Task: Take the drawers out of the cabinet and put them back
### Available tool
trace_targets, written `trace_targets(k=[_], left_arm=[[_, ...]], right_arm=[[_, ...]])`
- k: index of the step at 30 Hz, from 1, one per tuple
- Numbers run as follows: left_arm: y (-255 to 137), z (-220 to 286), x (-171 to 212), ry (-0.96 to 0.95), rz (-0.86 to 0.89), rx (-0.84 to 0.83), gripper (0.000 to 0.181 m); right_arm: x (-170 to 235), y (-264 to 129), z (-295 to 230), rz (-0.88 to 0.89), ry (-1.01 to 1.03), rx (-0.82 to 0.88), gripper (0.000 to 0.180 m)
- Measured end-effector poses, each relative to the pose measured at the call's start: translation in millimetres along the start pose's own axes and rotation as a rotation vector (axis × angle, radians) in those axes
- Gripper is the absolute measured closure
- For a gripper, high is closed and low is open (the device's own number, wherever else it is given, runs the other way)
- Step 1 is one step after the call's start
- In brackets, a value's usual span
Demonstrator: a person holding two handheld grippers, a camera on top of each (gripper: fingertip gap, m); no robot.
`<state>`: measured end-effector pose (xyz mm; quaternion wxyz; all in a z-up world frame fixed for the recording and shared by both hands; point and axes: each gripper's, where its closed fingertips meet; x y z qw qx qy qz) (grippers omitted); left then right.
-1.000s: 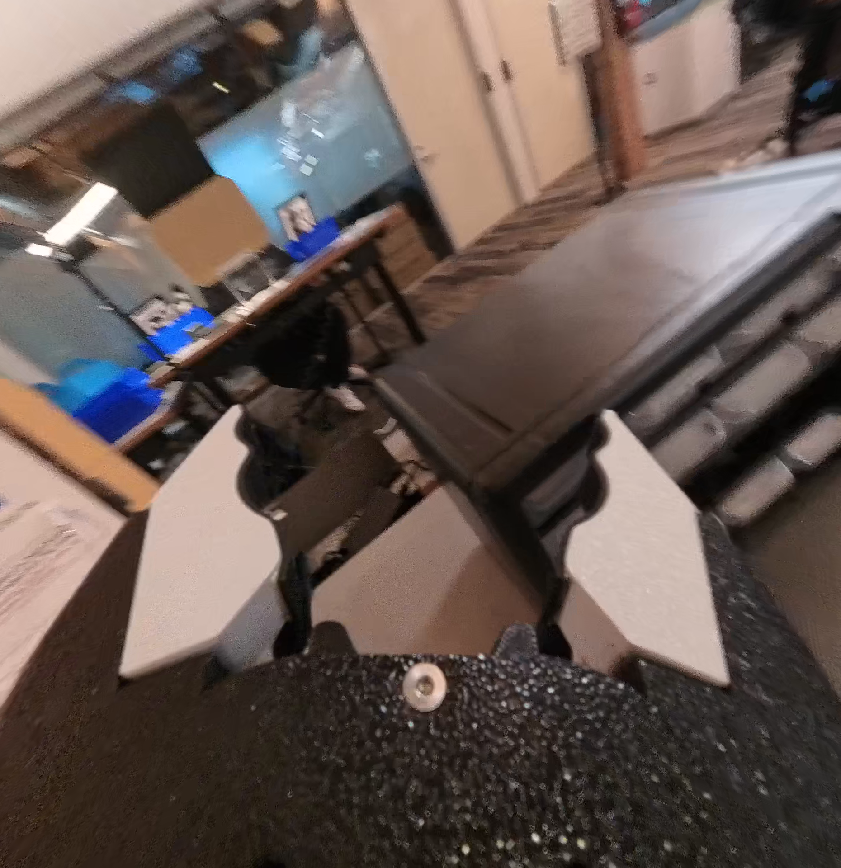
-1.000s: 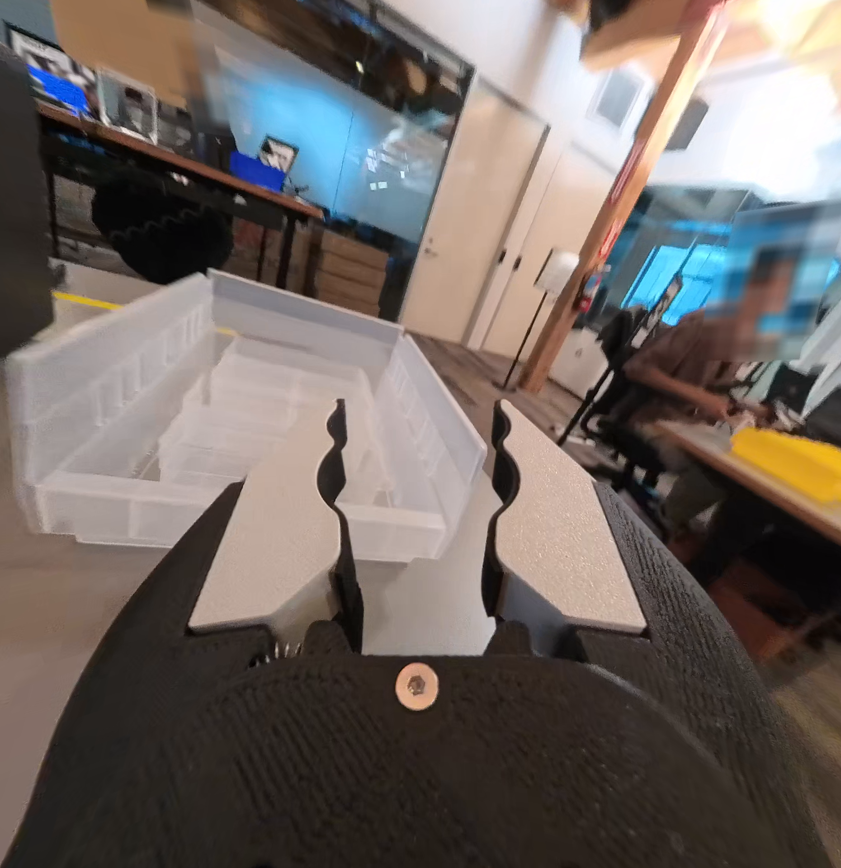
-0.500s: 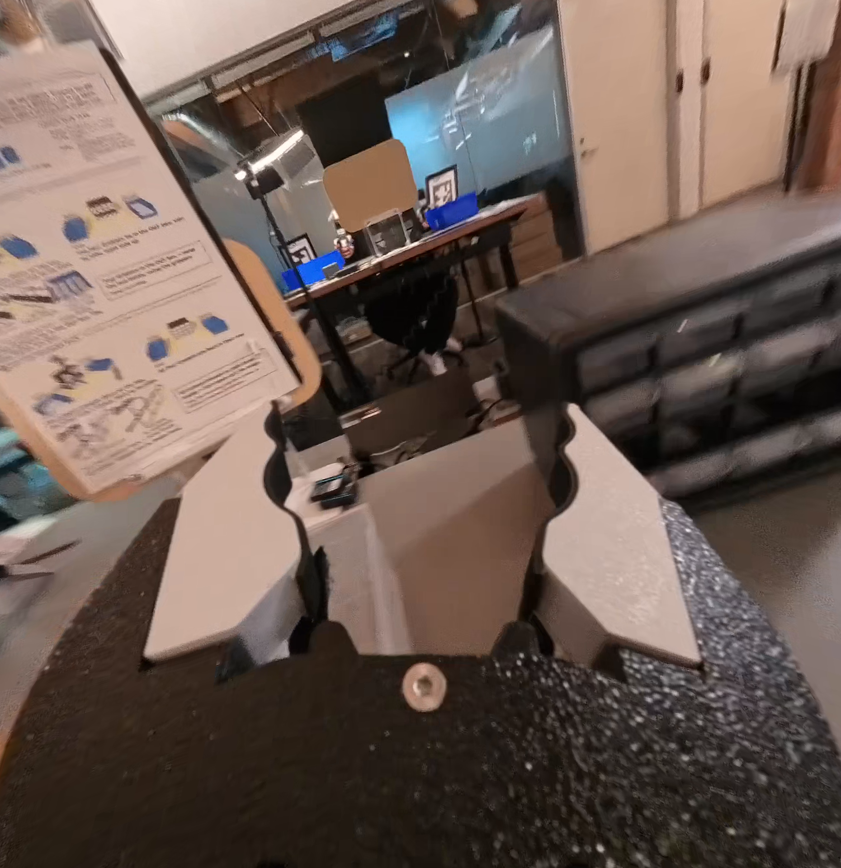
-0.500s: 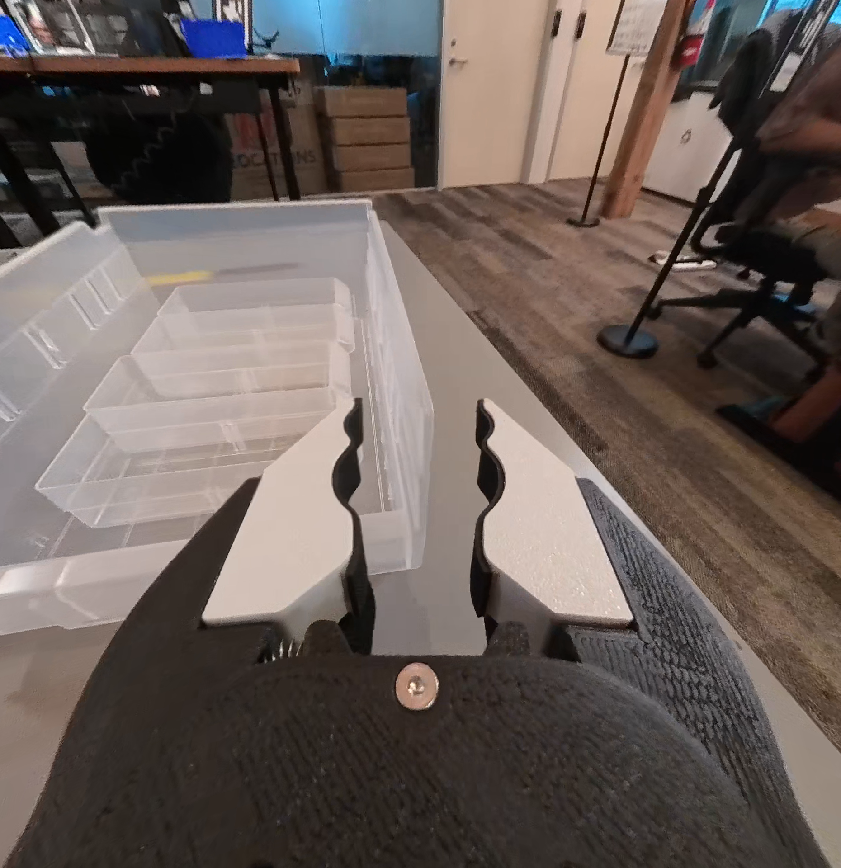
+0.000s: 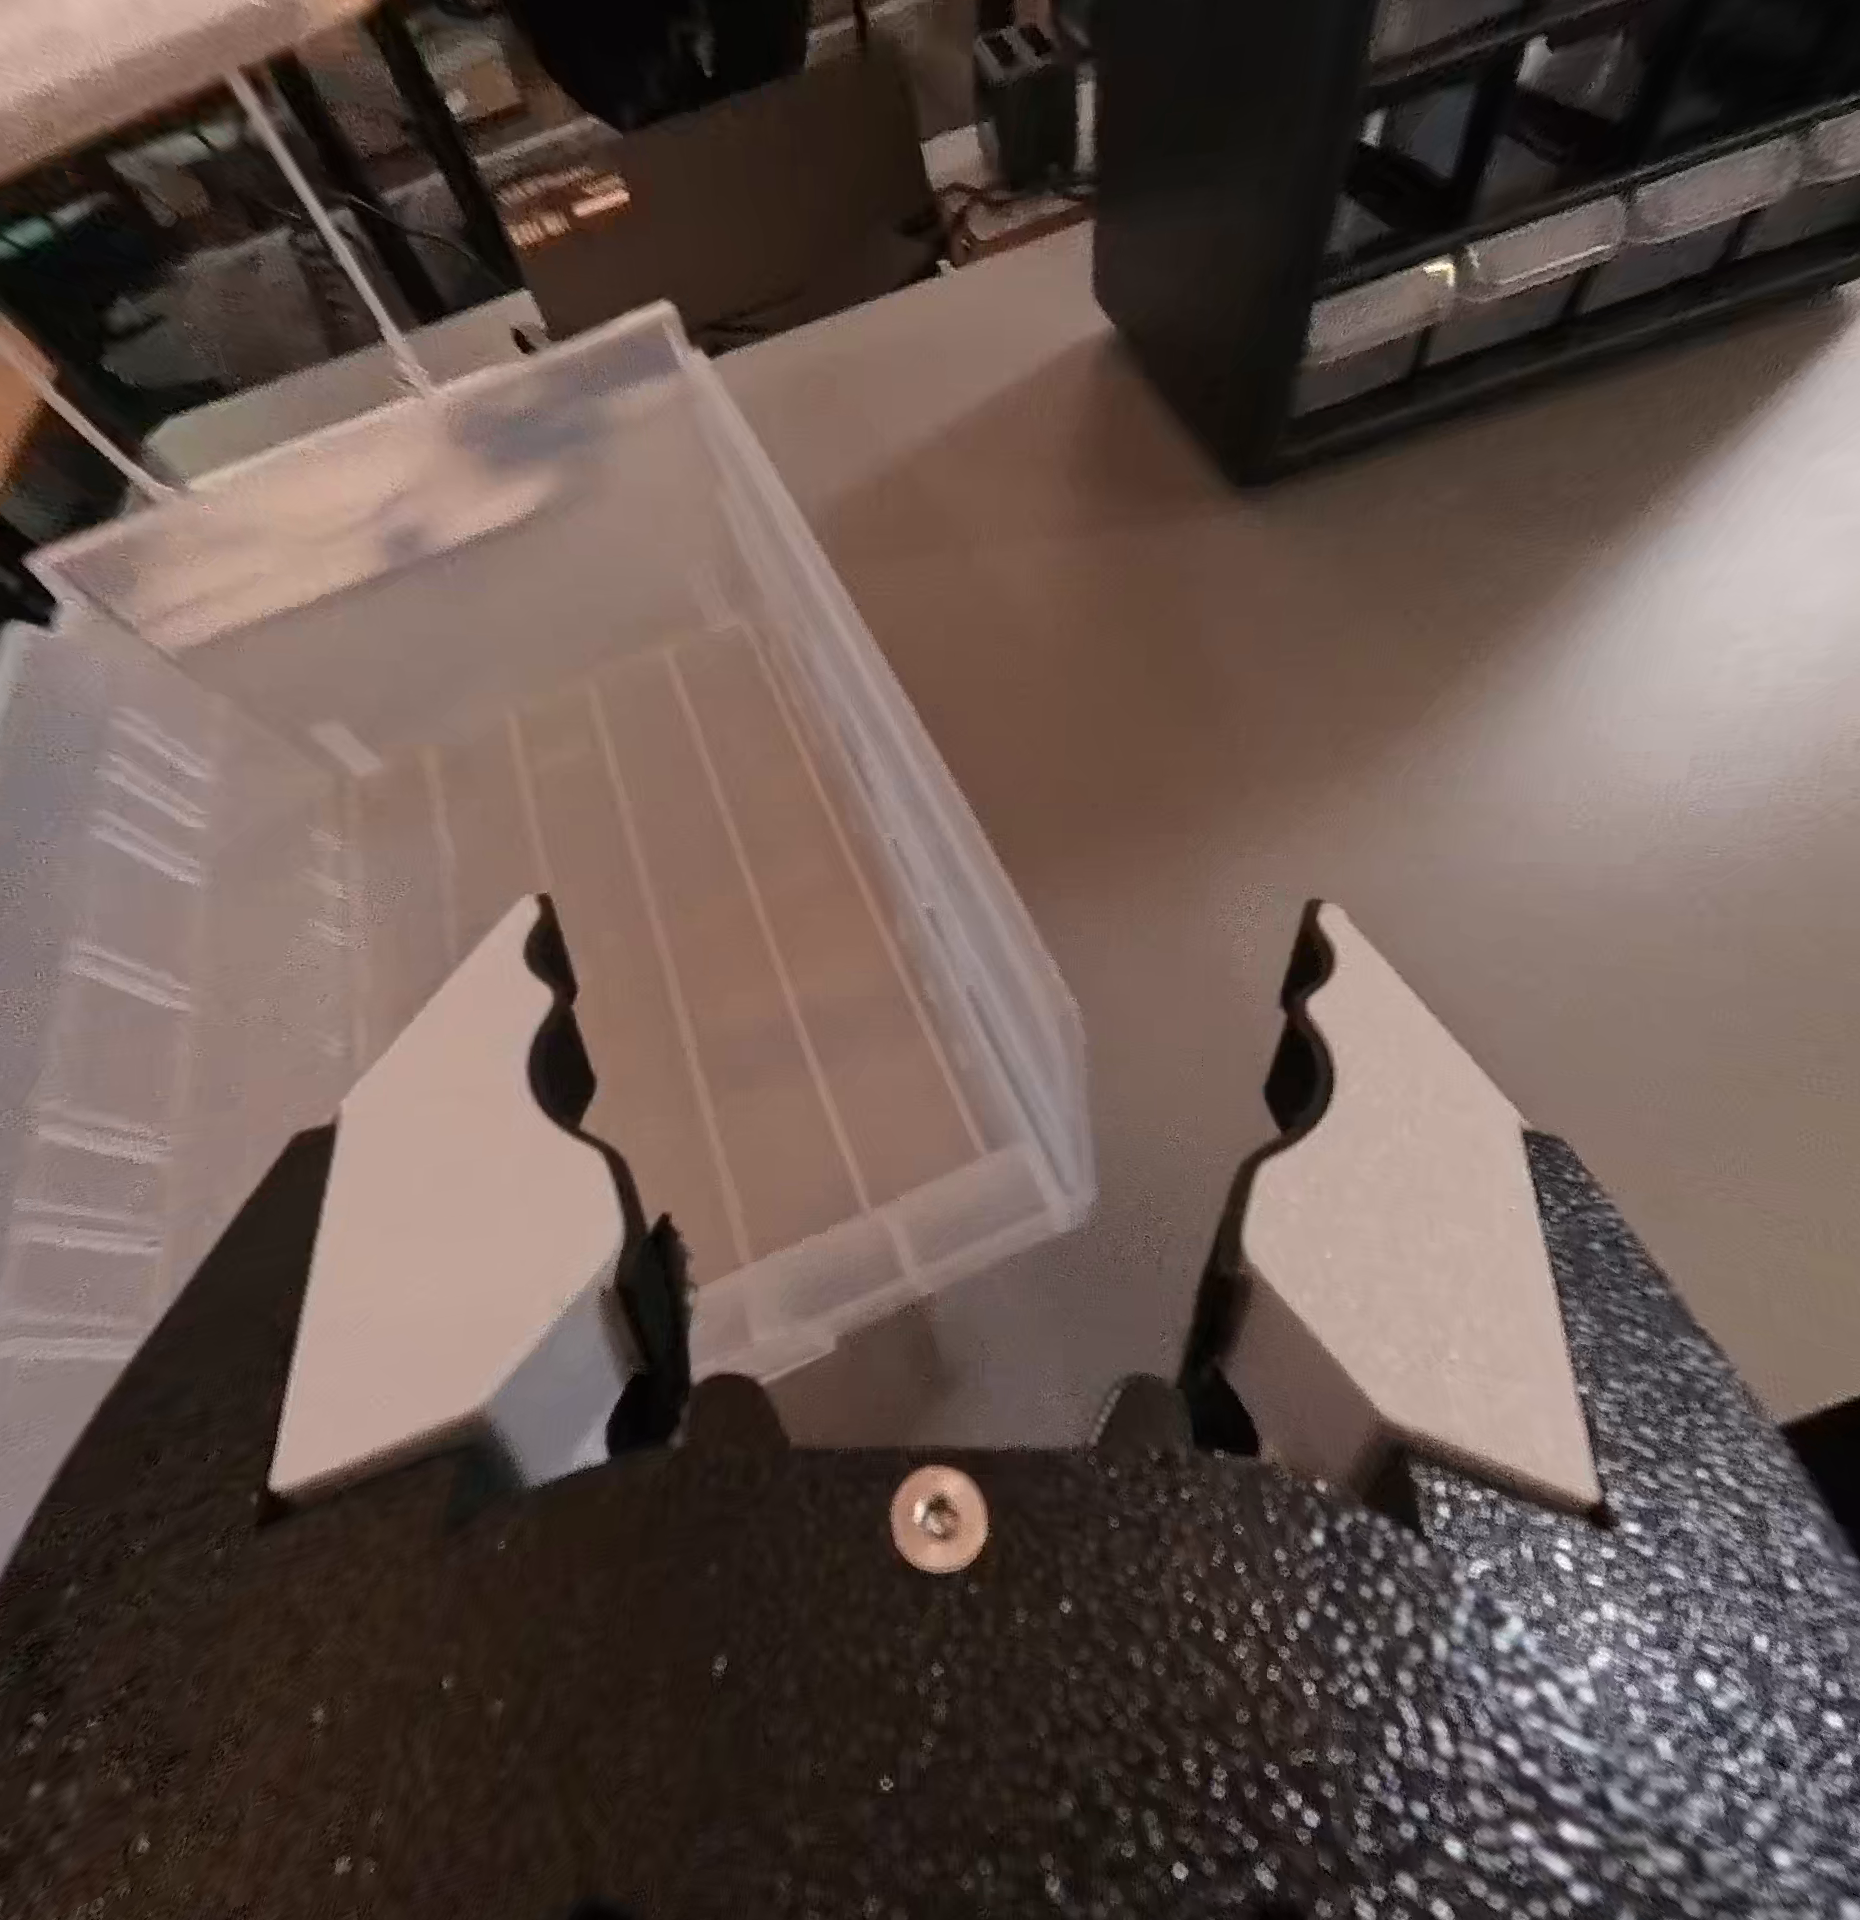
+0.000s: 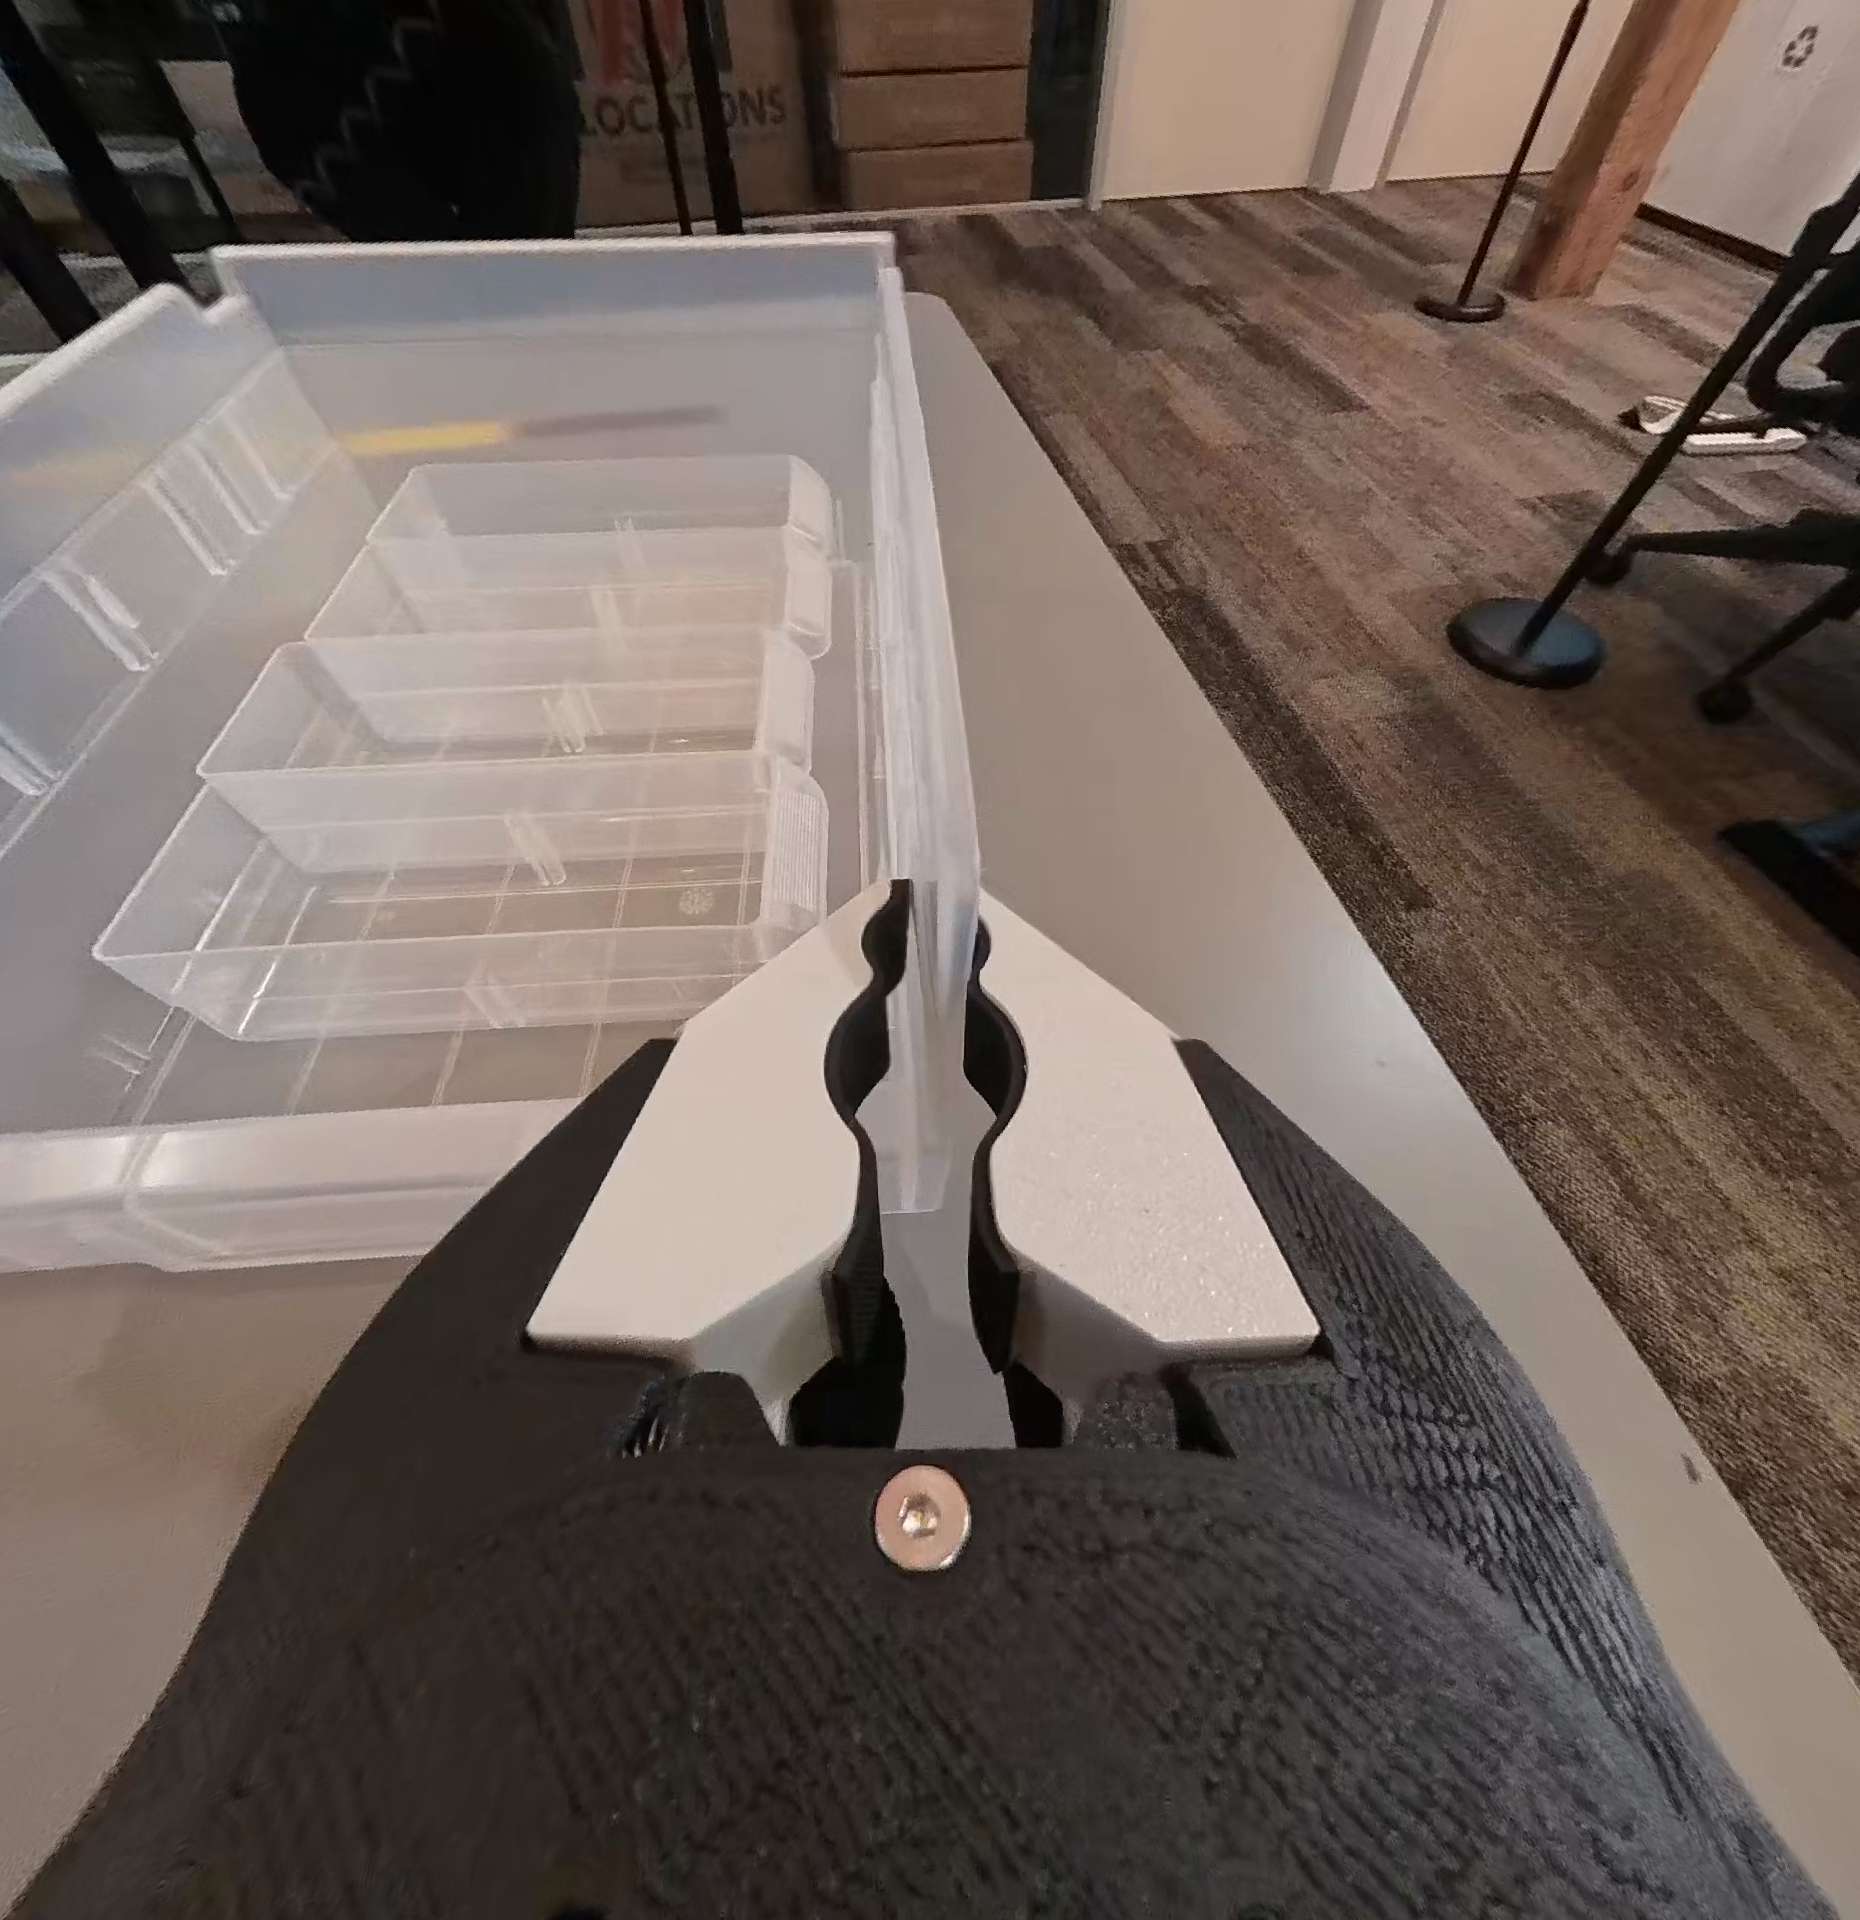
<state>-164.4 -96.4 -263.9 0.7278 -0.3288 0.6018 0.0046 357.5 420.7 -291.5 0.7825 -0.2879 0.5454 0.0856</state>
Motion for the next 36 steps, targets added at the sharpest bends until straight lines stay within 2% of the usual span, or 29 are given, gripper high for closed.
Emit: trace_targets(k=[4, 7, 13, 16, 22, 28, 31, 36], left_arm=[[9, 2, 15, 0.023, -0.022, -0.030, 0.073], [10, -7, 18, 0.077, -0.004, -0.076, 0.106], [7, -6, 19, 0.174, 0.034, -0.082, 0.139], [7, -6, 21, 0.214, 0.046, -0.107, 0.164], [7, -20, 23, 0.207, 0.037, -0.156, 0.172], [3, -36, 21, 0.139, 0.070, -0.164, 0.178], [0, -38, 17, 0.135, 0.107, -0.170, 0.178], [-8, -34, 3, 0.132, 0.164, -0.201, 0.178]], right_arm=[[2, -10, -11, 0.001, 0.005, -0.069, 0.179], [7, -25, -15, -0.033, -0.057, -0.076, 0.178], [22, -64, -20, -0.069, -0.065, -0.185, 0.175], [29, -86, -23, -0.081, -0.125, -0.276, 0.175], [40, -115, -16, -0.064, -0.334, -0.577, 0.173], [41, -111, -5, 0.002, -0.265, -0.904, 0.176], [34, -102, -20, 0.024, -0.259, -1.031, 0.177], [12, -85, -71, 0.062, -0.310, -1.150, 0.177]])
Point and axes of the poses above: each gripper's, where its closed fingertips meet, y out along the fingers, x out of its underside, z = x × y across the jaws, and after that the axes turned 15 degrees about -y, right-handed
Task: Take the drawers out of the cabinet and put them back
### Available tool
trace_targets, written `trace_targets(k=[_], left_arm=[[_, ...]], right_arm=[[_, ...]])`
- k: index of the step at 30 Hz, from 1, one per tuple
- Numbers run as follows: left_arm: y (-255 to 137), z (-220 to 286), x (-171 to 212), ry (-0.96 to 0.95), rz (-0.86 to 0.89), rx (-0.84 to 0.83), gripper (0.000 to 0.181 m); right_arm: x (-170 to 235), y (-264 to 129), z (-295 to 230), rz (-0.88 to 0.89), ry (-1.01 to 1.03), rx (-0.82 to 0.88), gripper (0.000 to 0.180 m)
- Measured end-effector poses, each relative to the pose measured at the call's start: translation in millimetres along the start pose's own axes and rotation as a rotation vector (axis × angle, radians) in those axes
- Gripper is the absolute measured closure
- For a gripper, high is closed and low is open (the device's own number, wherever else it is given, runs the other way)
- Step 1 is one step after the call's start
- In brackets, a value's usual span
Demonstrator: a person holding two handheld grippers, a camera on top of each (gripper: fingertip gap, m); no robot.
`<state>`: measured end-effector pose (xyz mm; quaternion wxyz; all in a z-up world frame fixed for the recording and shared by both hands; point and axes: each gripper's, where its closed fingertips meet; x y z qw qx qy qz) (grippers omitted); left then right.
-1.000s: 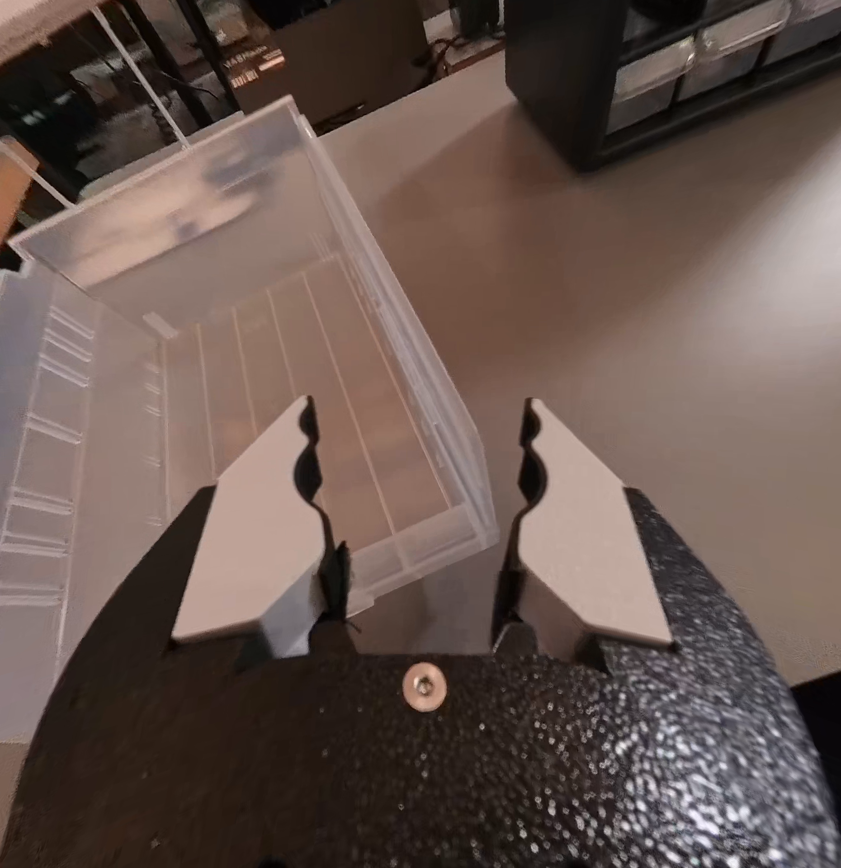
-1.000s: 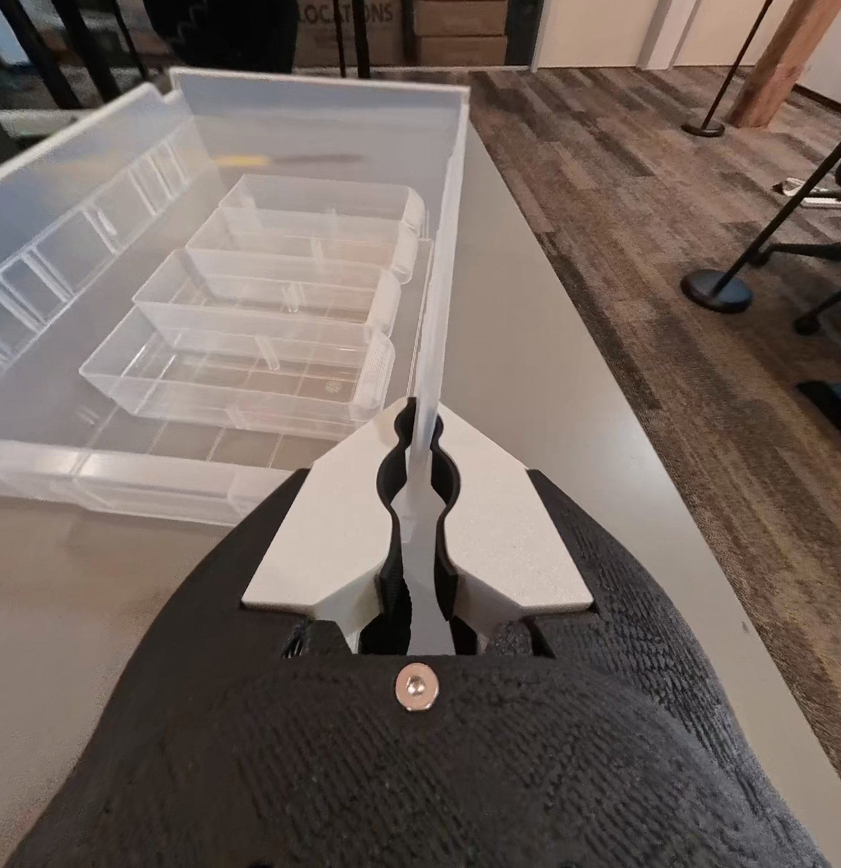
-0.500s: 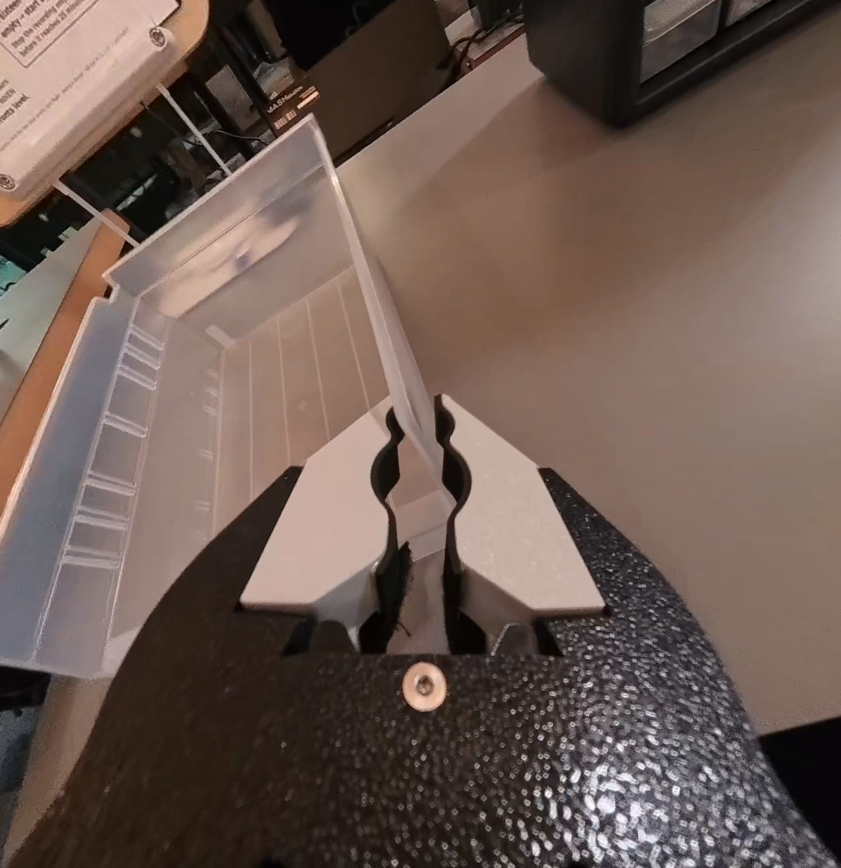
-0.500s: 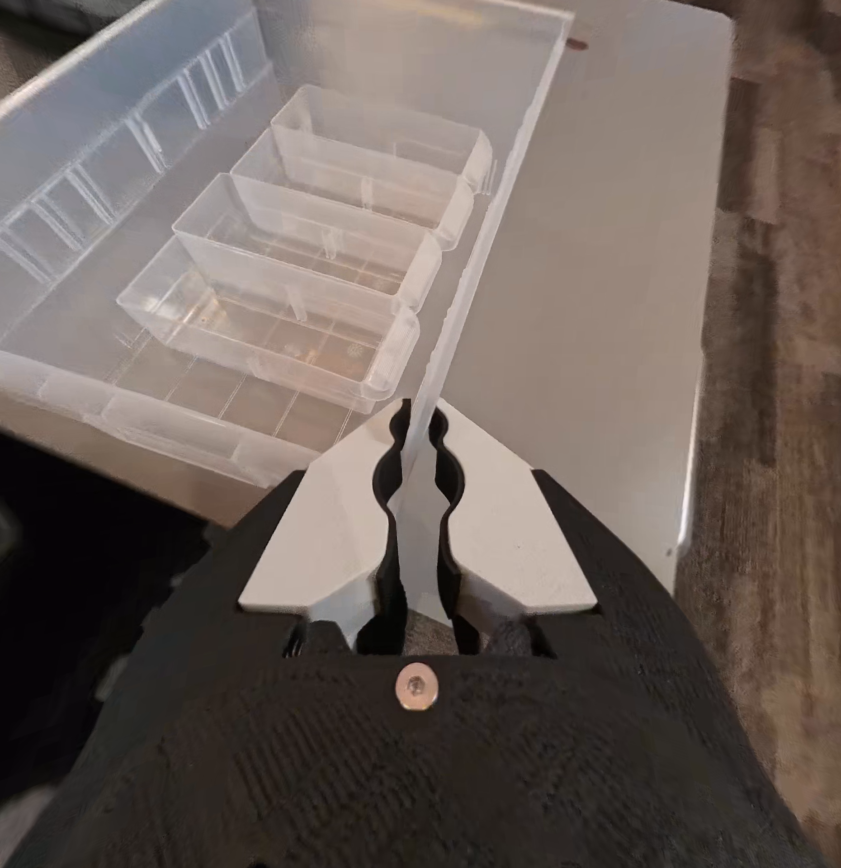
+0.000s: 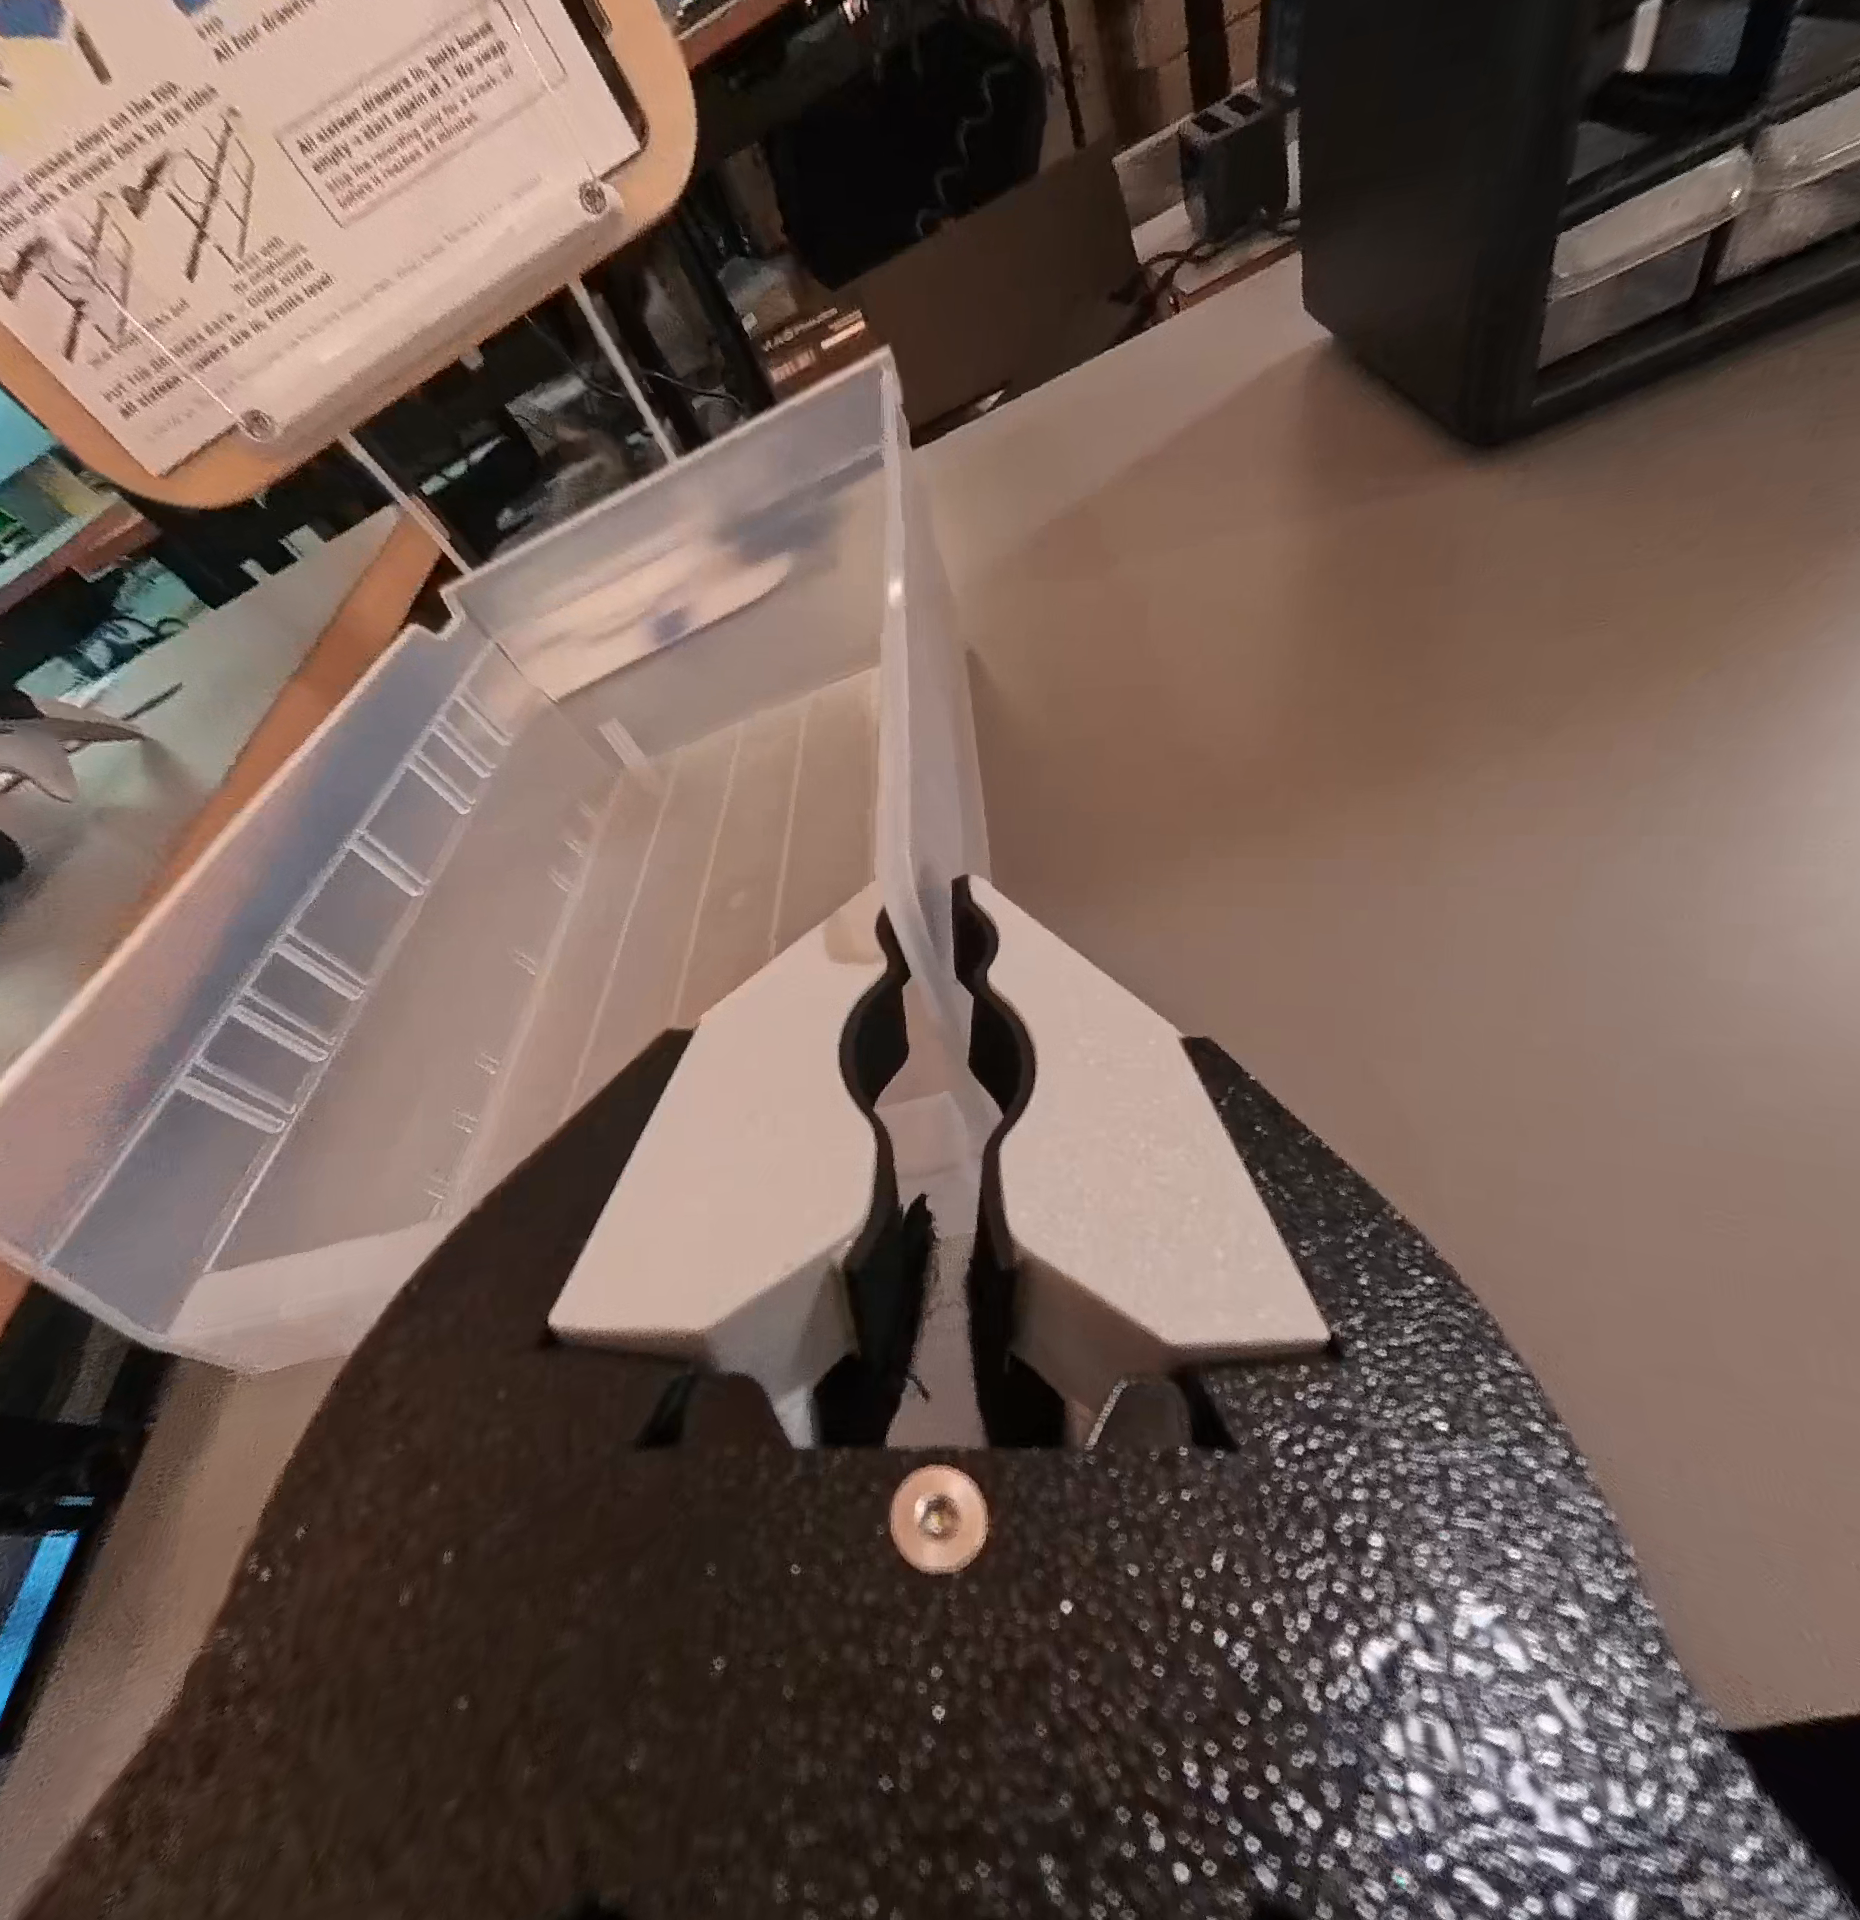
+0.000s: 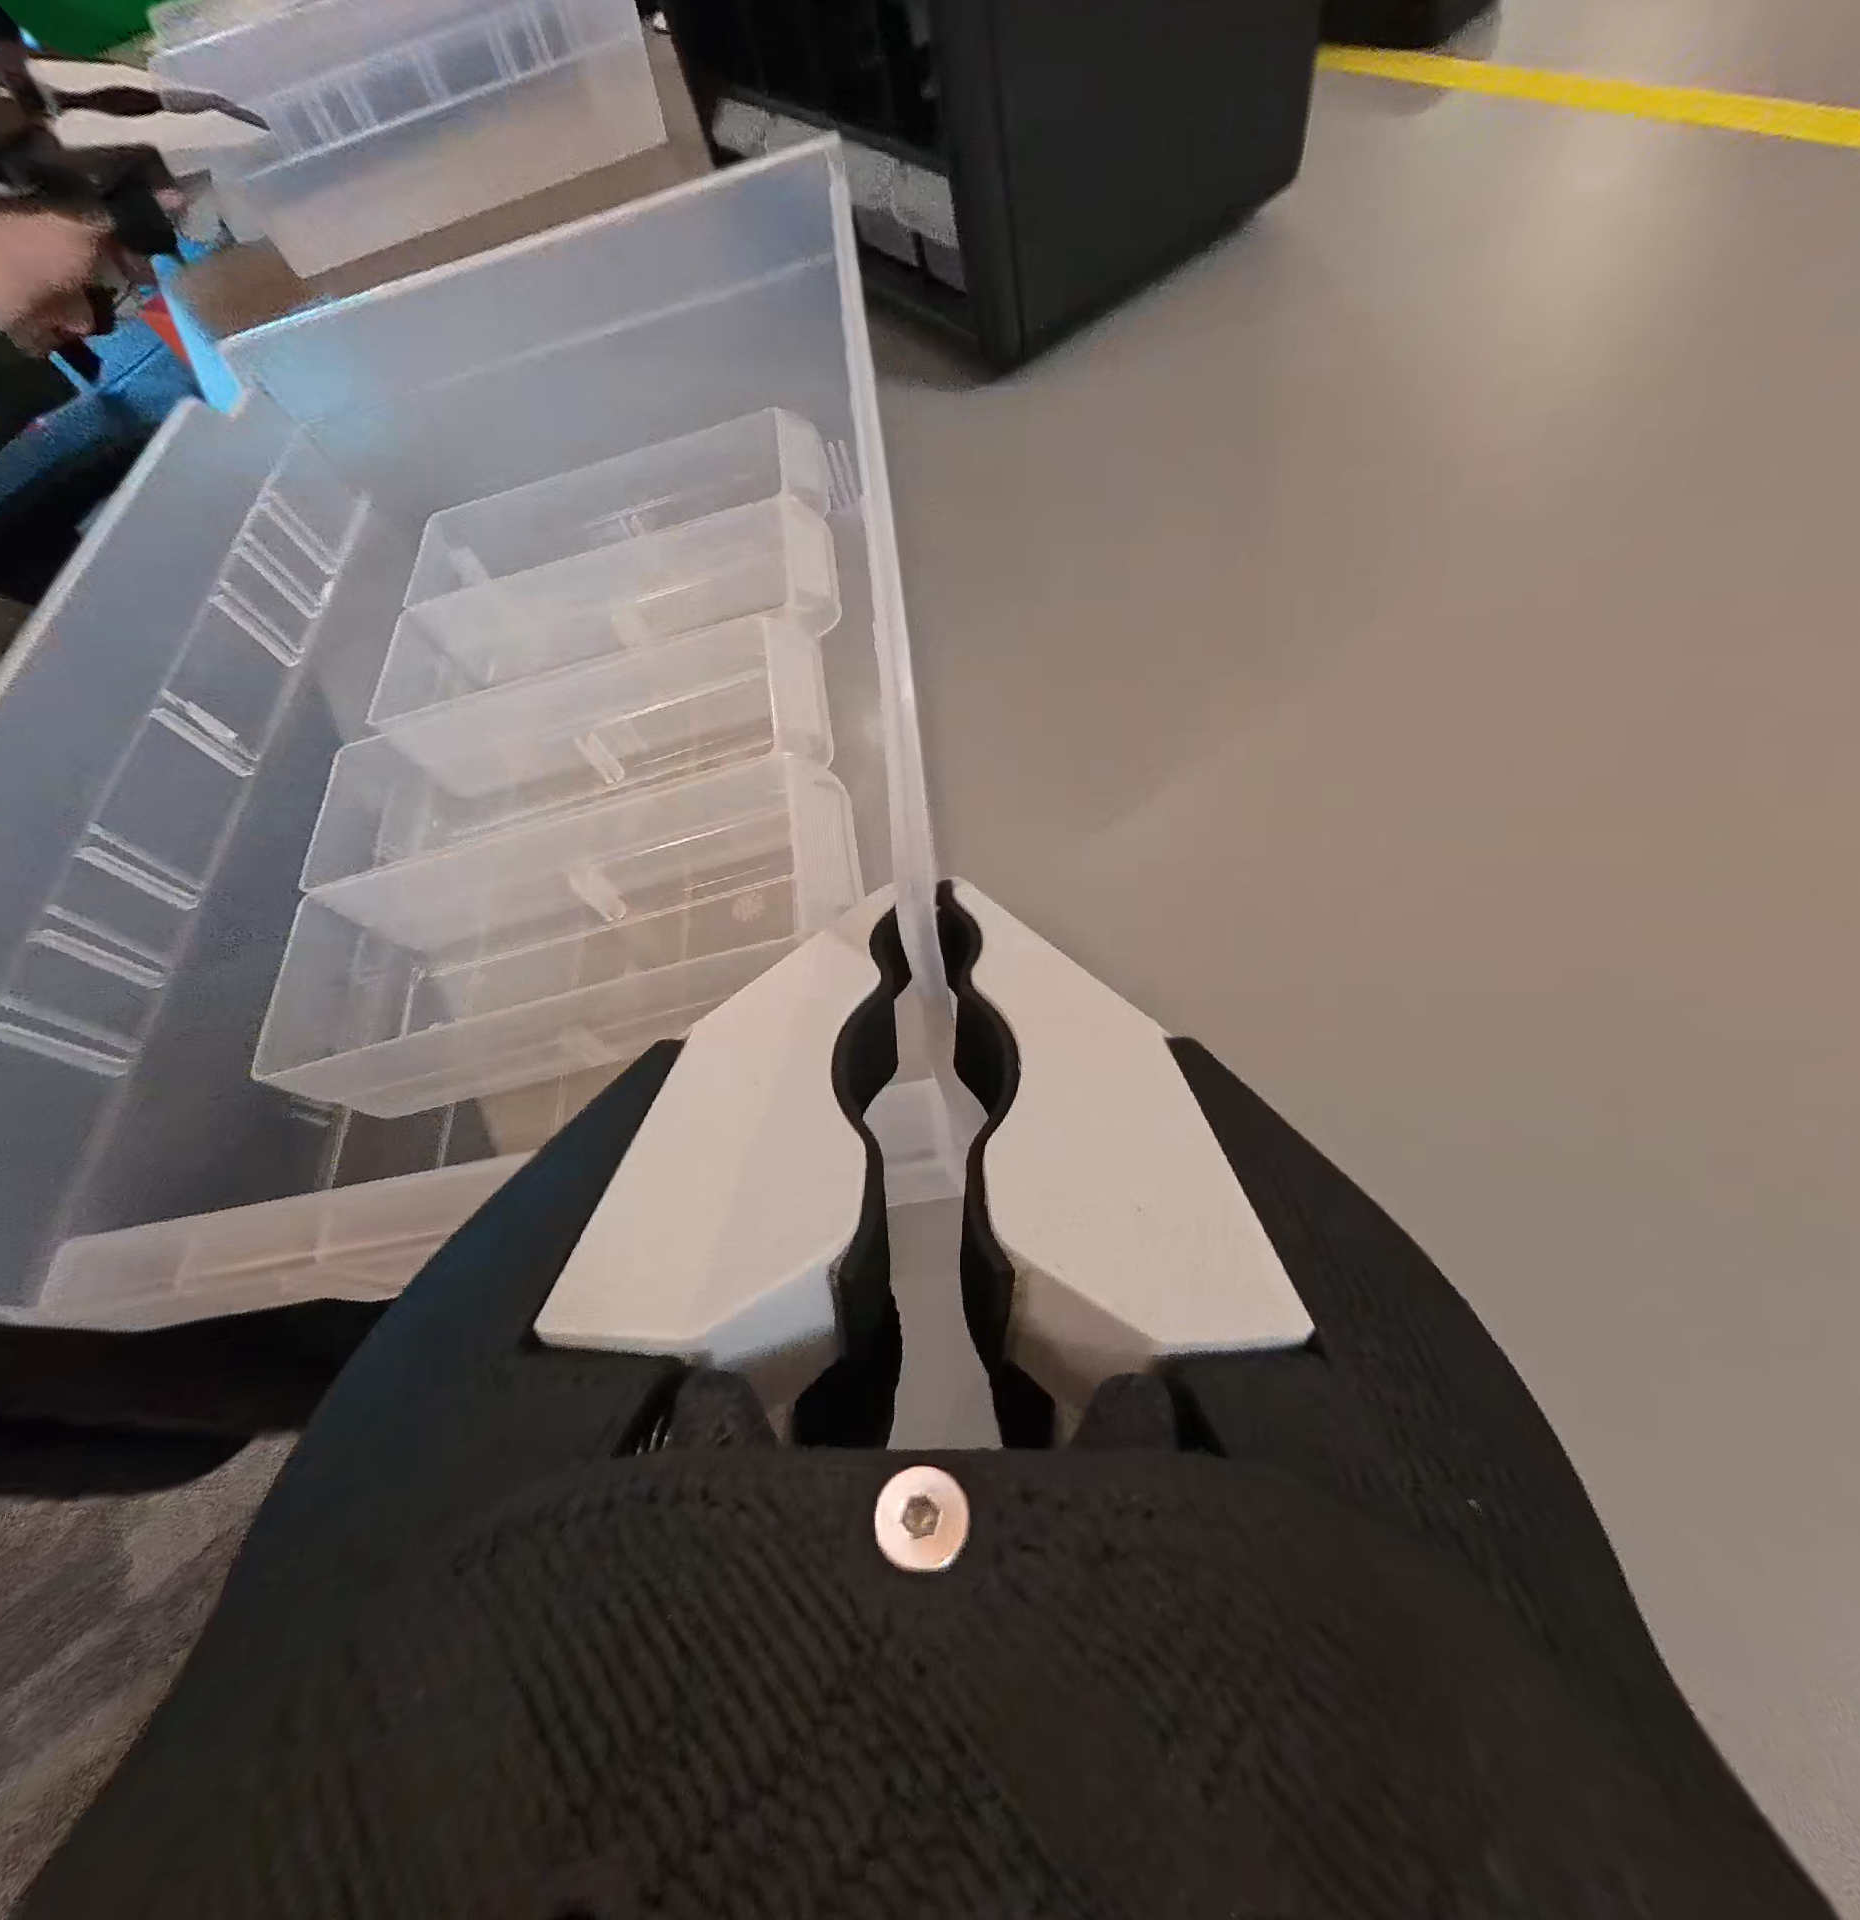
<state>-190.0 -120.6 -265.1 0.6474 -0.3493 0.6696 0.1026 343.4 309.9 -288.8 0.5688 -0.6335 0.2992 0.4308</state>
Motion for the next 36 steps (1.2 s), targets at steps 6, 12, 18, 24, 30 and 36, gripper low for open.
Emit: trace_targets(k=[6, 12, 18, 24, 30, 36], left_arm=[[-8, 4, -9, -0.043, 0.058, 0.007, 0.178], [-32, -10, -34, -0.047, 0.175, 0.006, 0.178], [-66, -30, -73, 0.011, 0.311, -0.017, 0.178], [-102, -47, -105, 0.027, 0.408, -0.026, 0.178], [-119, -48, -120, 0.055, 0.466, -0.020, 0.178], [-128, -42, -139, 0.079, 0.496, -0.007, 0.179]], right_arm=[[-36, 59, -5, 0.002, -0.091, 0.000, 0.178], [-69, 125, -28, -0.032, -0.116, 0.017, 0.179], [-102, 194, -68, -0.067, -0.173, -0.032, 0.179], [-144, 267, -106, -0.066, -0.179, -0.043, 0.179], [-186, 350, -130, -0.019, -0.147, -0.011, 0.179], [-229, 431, -143, 0.044, -0.017, 0.133, 0.179]])
Point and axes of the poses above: each gripper's, where its closed fingertips meet, y out along the fingers, x out of its underside, z = x × y across the jaws, and after that the axes turned 15 degrees about -y, right-handed
